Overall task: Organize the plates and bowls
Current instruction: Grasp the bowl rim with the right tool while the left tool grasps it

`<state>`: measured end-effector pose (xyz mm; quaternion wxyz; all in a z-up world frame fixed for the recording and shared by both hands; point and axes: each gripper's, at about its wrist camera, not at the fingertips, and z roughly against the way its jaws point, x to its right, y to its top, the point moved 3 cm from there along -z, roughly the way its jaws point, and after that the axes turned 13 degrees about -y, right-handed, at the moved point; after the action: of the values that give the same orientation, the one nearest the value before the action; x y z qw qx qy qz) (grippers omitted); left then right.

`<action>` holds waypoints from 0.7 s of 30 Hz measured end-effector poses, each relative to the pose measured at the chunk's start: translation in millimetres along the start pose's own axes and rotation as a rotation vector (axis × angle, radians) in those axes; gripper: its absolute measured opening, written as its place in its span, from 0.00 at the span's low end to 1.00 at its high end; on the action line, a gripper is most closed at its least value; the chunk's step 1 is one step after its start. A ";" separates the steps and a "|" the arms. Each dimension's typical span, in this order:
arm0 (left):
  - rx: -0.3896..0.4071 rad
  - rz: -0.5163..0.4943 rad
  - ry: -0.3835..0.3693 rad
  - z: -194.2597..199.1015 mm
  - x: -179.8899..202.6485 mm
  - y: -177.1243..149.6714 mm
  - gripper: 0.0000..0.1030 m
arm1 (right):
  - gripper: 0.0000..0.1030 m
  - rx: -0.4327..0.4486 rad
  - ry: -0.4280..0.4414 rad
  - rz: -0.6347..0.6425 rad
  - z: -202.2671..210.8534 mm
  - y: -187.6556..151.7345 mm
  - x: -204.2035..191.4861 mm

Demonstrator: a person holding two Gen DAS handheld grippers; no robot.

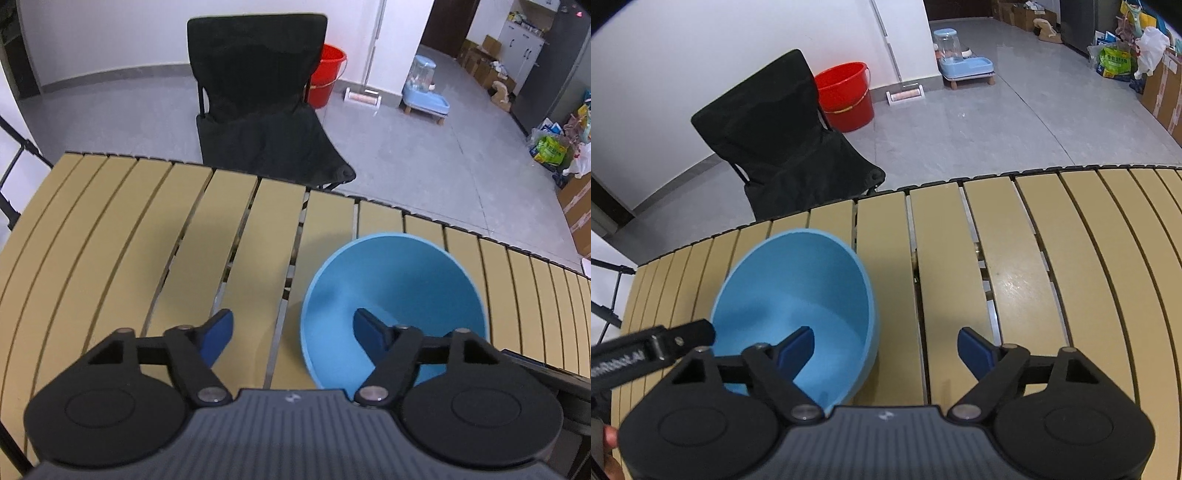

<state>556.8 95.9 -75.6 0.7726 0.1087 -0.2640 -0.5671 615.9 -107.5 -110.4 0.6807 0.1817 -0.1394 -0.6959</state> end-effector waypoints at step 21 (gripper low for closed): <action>-0.055 0.023 -0.048 -29.3 -2.8 -7.3 0.06 | 0.10 0.014 0.033 0.013 -10.0 -4.2 -7.9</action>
<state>565.8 92.2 -104.3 0.7751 0.0708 -0.2681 -0.5678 616.7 -99.0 -120.7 0.6860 0.1969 -0.1341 -0.6875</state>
